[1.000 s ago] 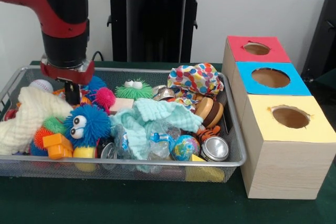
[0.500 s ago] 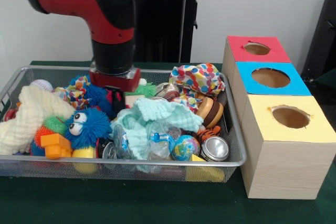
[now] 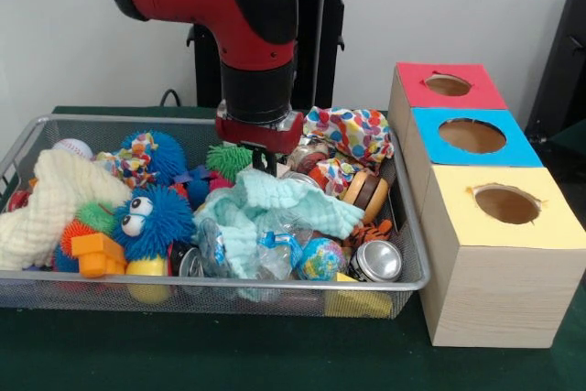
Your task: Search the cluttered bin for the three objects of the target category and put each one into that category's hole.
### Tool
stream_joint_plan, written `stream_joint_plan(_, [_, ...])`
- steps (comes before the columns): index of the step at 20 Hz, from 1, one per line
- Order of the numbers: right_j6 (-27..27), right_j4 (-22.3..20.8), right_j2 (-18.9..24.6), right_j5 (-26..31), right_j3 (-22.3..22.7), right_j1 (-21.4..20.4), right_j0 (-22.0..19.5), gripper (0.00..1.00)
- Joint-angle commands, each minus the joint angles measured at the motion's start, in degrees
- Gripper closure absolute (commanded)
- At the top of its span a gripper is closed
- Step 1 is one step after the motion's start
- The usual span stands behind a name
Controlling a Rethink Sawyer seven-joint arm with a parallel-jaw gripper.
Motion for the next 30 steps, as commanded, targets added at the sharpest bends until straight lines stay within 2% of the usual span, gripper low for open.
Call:
stream_joint_plan(1, [7.6,2.7,-1.2,6.4,2.0,0.4,-1.4,1.0])
stream_joint_plan(6, [9.6,5.1,-1.6,10.6,4.2,-4.4,1.2,1.0])
stream_joint_plan(8, [10.7,5.5,-2.6,10.7,4.4,-5.6,3.1,1.0])
stream_joint_plan(11, [9.2,4.4,-3.6,8.0,2.1,-2.8,3.1,1.0])
stream_joint_plan(16, [1.7,-0.4,-5.5,6.9,-2.8,3.2,-1.8,1.0])
stream_joint_plan(20, [-1.5,-2.5,-5.1,6.2,-4.6,5.4,-4.8,1.0])
stream_joint_plan(22, [-1.5,-2.6,-4.7,7.0,-4.1,4.7,-5.1,1.0])
stream_joint_plan(26, [1.5,-0.5,-3.2,9.1,-1.0,-0.1,-3.6,1.0])
stream_joint_plan(30, [4.0,1.7,-1.8,9.1,-0.9,-2.8,-2.0,1.0])
